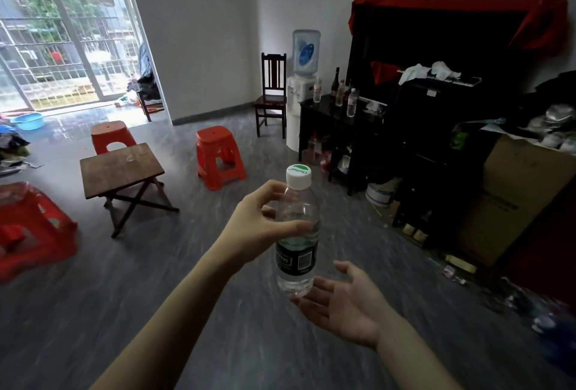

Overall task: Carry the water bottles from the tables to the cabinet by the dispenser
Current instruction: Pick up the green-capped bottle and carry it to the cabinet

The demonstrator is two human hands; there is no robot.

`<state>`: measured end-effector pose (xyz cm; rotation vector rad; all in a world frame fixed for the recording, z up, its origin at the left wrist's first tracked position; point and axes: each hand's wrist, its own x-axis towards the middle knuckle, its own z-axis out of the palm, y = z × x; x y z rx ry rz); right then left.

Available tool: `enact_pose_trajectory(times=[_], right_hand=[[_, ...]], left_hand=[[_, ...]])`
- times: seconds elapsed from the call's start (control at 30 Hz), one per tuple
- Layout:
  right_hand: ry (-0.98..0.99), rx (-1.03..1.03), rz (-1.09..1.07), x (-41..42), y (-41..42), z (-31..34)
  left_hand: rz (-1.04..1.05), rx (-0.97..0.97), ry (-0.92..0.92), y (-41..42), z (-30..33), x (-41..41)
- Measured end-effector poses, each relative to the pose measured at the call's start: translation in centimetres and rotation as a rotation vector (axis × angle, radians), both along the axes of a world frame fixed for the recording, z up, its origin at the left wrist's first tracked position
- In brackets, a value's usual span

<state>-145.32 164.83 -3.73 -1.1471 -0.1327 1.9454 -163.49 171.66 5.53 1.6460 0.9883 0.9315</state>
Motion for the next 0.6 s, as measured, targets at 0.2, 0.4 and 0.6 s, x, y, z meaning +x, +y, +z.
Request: enact_pose_trajectory(times=[0.2, 0.4, 0.6], right_hand=[[-0.033, 0.011, 0.011, -1.4, 10.1, 1.1], [-0.042, 0.043, 0.007, -3.2, 19.0, 2.4], [-0.075, 0.042, 0.012, -3.9, 25.4, 2.3]], left_hand=[[0.024, 0.033, -0.034, 9.1, 1.1, -2.1], [0.028, 0.026, -0.075, 18.5, 2.4, -4.4], [-0.015, 0.018, -0.062, 24.8, 2.3, -4.0]])
